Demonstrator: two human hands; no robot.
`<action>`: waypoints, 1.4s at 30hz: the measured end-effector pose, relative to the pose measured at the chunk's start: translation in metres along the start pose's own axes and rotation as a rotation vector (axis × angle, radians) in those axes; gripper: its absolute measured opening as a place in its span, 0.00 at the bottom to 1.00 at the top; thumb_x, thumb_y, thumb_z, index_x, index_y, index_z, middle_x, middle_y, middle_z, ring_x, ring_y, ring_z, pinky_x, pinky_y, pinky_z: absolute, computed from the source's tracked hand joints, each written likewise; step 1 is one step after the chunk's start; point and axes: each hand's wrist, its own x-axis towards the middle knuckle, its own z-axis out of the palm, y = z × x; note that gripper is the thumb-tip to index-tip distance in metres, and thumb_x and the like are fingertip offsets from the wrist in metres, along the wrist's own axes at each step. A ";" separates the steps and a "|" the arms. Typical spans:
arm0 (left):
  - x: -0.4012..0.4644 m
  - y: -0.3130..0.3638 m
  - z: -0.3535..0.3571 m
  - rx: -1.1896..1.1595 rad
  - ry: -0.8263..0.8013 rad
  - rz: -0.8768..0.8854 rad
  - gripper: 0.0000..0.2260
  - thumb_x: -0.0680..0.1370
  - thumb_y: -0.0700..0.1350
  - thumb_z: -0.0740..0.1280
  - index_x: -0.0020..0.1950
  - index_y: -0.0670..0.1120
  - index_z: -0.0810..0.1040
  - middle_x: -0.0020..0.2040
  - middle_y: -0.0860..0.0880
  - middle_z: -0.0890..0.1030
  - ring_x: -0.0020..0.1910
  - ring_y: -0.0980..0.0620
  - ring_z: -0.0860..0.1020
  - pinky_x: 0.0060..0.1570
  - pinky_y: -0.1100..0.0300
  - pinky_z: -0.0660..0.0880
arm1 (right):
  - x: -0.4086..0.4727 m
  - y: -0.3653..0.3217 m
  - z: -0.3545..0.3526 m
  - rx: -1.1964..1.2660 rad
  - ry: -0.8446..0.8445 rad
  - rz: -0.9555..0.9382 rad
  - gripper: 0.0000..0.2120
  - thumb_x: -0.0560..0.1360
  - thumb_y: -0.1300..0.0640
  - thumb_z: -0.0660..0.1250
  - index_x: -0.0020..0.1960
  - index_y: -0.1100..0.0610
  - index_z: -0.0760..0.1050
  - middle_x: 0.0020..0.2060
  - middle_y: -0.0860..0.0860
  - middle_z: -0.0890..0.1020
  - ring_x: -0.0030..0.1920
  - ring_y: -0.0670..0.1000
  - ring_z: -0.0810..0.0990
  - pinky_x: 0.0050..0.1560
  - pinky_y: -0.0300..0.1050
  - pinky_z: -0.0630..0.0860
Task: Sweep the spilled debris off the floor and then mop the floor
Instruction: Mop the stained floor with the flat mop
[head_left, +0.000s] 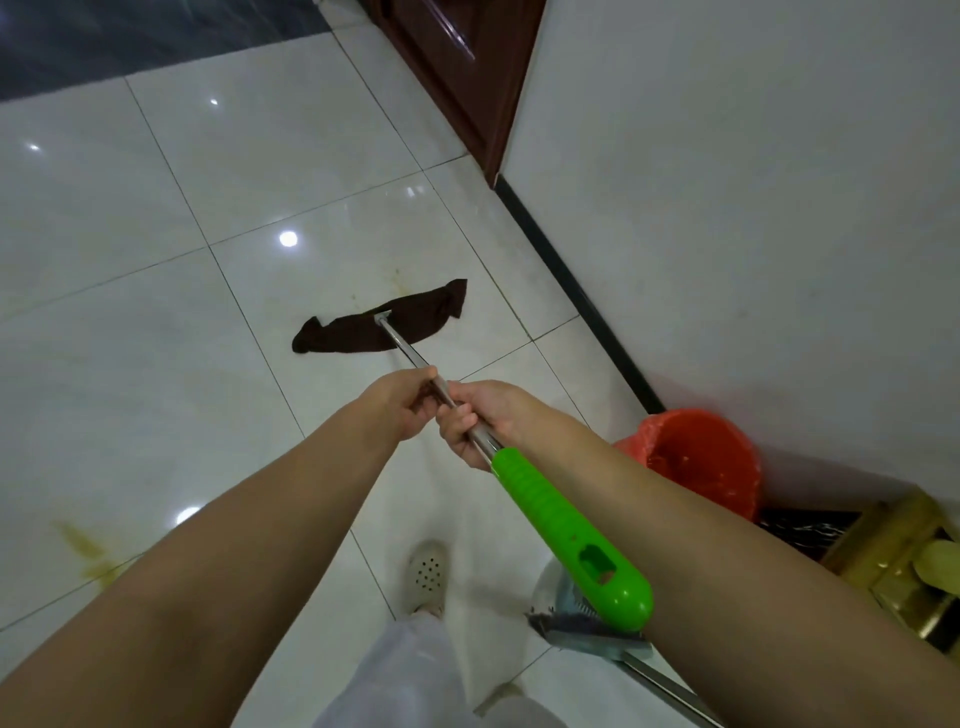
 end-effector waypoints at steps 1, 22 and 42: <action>0.005 0.009 -0.001 -0.004 0.001 -0.003 0.12 0.80 0.38 0.63 0.36 0.39 0.72 0.28 0.45 0.74 0.17 0.54 0.75 0.18 0.67 0.73 | 0.004 -0.007 0.007 -0.005 0.004 -0.004 0.14 0.82 0.58 0.56 0.38 0.60 0.68 0.17 0.51 0.70 0.12 0.41 0.63 0.13 0.28 0.61; 0.005 0.050 0.018 0.091 -0.018 -0.093 0.12 0.80 0.37 0.60 0.37 0.37 0.70 0.24 0.43 0.77 0.22 0.51 0.76 0.14 0.64 0.71 | 0.002 -0.032 0.033 -0.009 0.106 -0.076 0.11 0.82 0.61 0.55 0.42 0.58 0.71 0.19 0.52 0.71 0.15 0.43 0.63 0.15 0.29 0.63; -0.063 0.040 0.053 -0.041 -0.127 0.077 0.14 0.80 0.35 0.59 0.34 0.41 0.67 0.31 0.47 0.67 0.13 0.58 0.70 0.16 0.69 0.68 | -0.083 -0.043 0.038 -0.117 0.126 -0.108 0.13 0.82 0.62 0.56 0.39 0.62 0.68 0.15 0.53 0.69 0.12 0.43 0.62 0.14 0.28 0.61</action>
